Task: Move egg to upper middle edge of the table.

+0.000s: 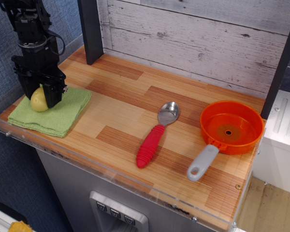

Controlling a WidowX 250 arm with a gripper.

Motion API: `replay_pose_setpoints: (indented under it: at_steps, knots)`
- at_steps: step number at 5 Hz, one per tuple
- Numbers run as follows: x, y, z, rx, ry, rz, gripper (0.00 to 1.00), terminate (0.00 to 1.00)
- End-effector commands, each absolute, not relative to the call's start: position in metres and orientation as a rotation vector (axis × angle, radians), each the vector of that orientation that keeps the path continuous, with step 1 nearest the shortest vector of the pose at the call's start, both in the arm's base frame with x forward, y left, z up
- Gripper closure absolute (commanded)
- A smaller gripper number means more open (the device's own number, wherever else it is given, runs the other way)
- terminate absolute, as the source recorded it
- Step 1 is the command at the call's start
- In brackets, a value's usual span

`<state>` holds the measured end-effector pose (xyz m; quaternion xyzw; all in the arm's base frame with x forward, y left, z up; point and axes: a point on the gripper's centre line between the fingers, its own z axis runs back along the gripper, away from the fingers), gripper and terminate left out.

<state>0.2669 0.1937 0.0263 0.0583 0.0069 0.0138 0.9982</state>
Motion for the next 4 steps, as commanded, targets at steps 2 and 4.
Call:
replay_pose_setpoints:
  at_steps: [2, 4]
  knots:
    - [0.26, 0.19, 0.078, 0.187, -0.012, 0.098, 1.0, 0.0]
    - [0.273, 0.169, 0.1, 0.169, -0.08, 0.104, 1.0, 0.0]
